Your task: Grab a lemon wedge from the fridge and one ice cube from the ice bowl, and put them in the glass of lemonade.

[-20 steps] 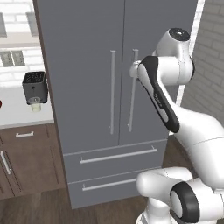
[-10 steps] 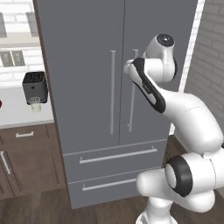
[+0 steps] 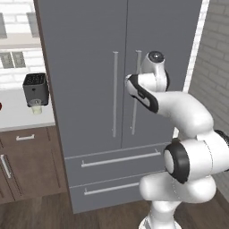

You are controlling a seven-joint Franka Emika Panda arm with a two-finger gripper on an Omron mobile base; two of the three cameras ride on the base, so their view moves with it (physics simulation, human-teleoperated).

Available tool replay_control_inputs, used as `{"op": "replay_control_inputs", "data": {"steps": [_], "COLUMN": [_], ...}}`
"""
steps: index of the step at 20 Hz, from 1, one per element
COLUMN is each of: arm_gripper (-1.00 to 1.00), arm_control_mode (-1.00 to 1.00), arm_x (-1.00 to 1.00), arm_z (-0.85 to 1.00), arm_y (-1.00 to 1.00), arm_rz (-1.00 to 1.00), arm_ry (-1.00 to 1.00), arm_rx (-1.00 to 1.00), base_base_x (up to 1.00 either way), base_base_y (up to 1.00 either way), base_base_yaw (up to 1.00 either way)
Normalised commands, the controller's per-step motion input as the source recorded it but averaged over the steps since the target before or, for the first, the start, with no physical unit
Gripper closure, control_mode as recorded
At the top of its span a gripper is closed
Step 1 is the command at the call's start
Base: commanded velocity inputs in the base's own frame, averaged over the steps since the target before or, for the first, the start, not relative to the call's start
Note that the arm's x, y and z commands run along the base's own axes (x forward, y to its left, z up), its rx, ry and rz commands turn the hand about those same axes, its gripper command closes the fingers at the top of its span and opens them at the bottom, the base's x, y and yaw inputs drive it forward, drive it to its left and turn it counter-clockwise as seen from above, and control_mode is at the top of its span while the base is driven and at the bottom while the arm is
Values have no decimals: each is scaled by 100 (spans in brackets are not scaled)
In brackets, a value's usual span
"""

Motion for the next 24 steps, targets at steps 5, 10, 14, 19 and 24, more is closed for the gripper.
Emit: {"op": "replay_control_inputs", "data": {"steps": [5,10,14,19,24], "arm_gripper": [-100,-100,-100,-100,-100], "arm_control_mode": [-100,-100,-100,-100,-100], "arm_x": [32,46,46,49,30], "arm_z": [-56,-29,0,0,0], "arm_y": [-7,-8,-7,0,-1], "arm_rz": [0,0,0,0,0], "arm_ry": [0,1,1,0,11], "arm_rx": [-12,-7,4,17,3], "base_base_x": [0,0,0,0,0], "base_base_y": [0,0,0,0,0], "base_base_yaw": [0,0,0,0,0]}}
